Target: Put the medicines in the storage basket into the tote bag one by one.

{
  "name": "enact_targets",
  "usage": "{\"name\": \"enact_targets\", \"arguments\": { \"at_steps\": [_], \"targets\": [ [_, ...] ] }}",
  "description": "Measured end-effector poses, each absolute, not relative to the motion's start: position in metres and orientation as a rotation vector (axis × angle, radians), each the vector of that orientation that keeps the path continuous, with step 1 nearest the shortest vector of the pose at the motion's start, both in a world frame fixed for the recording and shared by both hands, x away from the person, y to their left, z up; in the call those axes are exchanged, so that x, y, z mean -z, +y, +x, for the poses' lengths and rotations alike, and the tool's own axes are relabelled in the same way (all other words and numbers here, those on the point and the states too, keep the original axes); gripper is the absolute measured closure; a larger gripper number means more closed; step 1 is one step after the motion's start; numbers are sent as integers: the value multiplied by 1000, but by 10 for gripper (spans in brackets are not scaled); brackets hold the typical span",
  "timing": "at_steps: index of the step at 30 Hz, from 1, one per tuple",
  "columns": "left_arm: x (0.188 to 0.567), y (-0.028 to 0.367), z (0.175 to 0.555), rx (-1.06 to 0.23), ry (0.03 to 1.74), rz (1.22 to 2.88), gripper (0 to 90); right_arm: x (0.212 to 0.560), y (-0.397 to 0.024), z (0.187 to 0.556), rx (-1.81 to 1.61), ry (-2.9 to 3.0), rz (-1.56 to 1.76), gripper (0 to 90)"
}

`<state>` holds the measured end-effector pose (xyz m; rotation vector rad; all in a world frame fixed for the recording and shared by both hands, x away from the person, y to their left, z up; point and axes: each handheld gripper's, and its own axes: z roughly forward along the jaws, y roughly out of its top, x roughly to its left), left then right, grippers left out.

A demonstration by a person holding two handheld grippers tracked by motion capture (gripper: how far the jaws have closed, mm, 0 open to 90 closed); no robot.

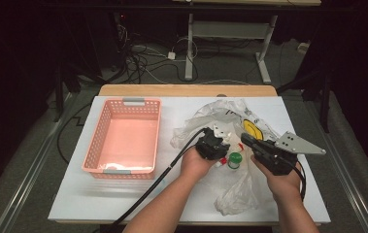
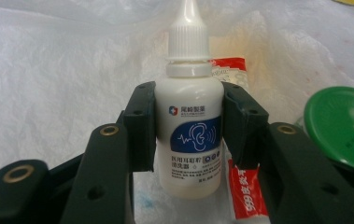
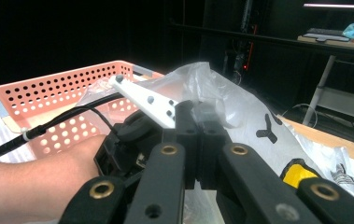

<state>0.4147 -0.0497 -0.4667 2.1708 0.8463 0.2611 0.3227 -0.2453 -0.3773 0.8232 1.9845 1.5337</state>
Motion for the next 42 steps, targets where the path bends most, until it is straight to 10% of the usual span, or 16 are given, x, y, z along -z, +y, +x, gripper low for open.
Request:
{"name": "enact_targets", "arguments": {
  "at_steps": [42],
  "targets": [
    [483, 54, 312, -213, 881, 2120, 142, 376, -248, 323, -1511, 1973, 837, 900]
  ]
}}
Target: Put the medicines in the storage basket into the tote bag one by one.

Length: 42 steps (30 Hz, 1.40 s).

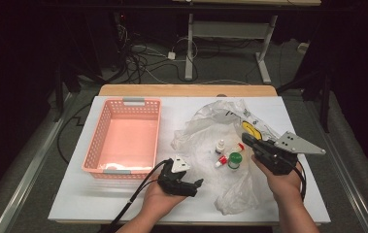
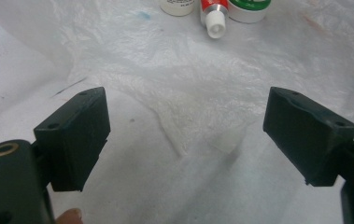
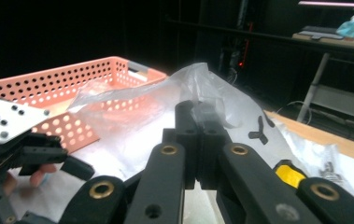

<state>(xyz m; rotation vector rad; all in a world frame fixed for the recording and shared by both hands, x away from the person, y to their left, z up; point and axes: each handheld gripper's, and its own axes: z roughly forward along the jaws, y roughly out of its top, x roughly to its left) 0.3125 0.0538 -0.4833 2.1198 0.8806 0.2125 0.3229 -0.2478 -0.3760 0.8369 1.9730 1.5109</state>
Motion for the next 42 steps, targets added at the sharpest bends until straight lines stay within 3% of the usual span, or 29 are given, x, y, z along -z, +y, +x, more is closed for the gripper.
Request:
{"name": "enact_targets", "arguments": {
  "at_steps": [10, 18, 22, 24, 27, 32, 34, 37, 42],
  "targets": [
    [489, 52, 321, -212, 937, 2122, 142, 357, -278, 313, -1534, 1848, 877, 900],
    [489, 40, 363, -258, 1012, 2135, 141, 354, -278, 308, -1520, 1843, 860, 900],
    [491, 38, 386, -146, 1045, 2108, 146, 359, -274, 308, -1509, 1871, 853, 900],
    [492, 40, 388, -80, 1009, 2093, 182, 361, -272, 308, -1504, 1884, 856, 900],
    [492, 36, 385, -11, 948, 2084, 308, 364, -271, 308, -1504, 1896, 855, 900],
    [491, 29, 368, 90, 825, 2129, 347, 366, -269, 308, -1502, 1908, 858, 900],
    [491, 23, 359, -11, 812, 2166, 370, 365, -269, 308, -1503, 1907, 850, 900],
    [490, 18, 352, -167, 828, 2237, 565, 366, -268, 308, -1497, 1911, 850, 900],
    [491, 23, 354, -158, 877, 2202, 798, 366, -267, 307, -1496, 1911, 856, 900]
  ]
}}
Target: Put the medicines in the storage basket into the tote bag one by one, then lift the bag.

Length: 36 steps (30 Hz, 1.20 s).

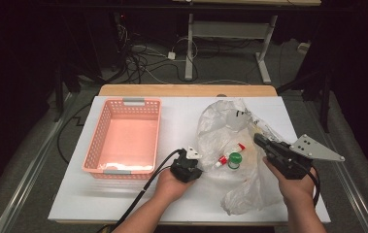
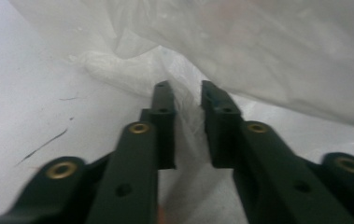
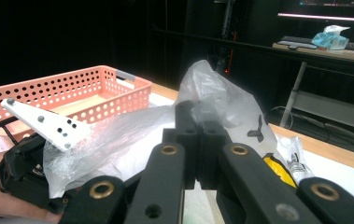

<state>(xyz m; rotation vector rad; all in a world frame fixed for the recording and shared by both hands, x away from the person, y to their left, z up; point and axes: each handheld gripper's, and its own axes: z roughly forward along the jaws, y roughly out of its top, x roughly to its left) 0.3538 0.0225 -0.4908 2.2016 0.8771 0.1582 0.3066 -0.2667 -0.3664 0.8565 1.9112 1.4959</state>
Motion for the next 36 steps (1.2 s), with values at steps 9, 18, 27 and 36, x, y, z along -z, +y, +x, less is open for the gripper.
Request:
{"name": "enact_targets", "arguments": {
  "at_steps": [9, 18, 27, 36],
  "targets": [
    [489, 21, 341, -266, 791, 2177, 881, 372, -266, 308, -1492, 1914, 863, 900],
    [479, 27, 333, -371, 767, 2071, 881, 376, -266, 313, -1485, 1902, 888, 900],
    [455, 35, 321, -503, 711, 1921, 880, 378, -262, 315, -1481, 1868, 894, 900],
    [415, 41, 315, -631, 648, 1787, 880, 372, -258, 316, -1502, 1834, 861, 900]
  ]
}}
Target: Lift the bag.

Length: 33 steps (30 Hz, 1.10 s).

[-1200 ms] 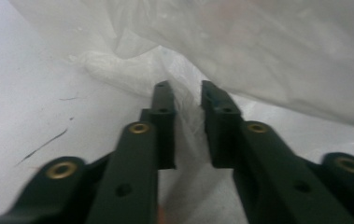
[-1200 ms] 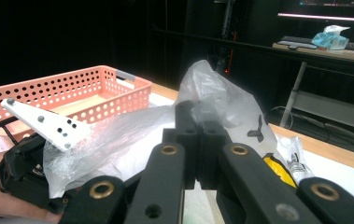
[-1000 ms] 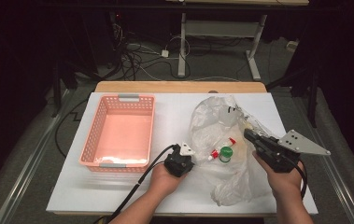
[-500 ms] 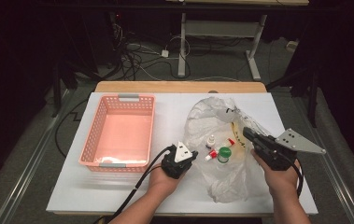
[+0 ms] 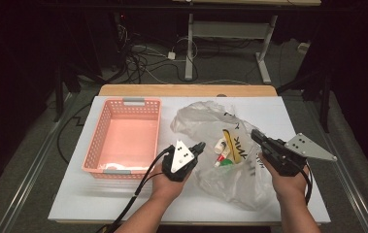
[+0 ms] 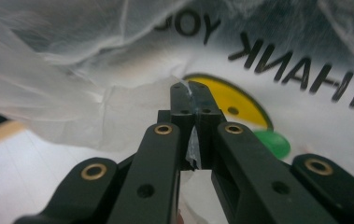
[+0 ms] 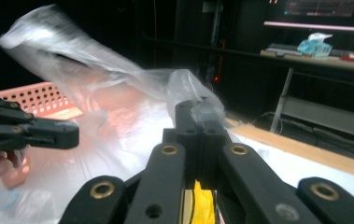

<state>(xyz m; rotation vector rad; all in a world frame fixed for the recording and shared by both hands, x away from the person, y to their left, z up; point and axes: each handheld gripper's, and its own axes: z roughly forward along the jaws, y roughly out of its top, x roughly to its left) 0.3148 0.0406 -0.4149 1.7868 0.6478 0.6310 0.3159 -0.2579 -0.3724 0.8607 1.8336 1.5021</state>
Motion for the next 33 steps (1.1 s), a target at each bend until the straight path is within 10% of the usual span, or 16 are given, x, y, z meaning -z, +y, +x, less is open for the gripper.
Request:
{"name": "enact_targets", "arguments": {
  "at_steps": [33],
  "targets": [
    [293, 6, 394, -761, 580, 1612, 879, 253, -286, 358, -1587, 1418, 829, 900]
  ]
}}
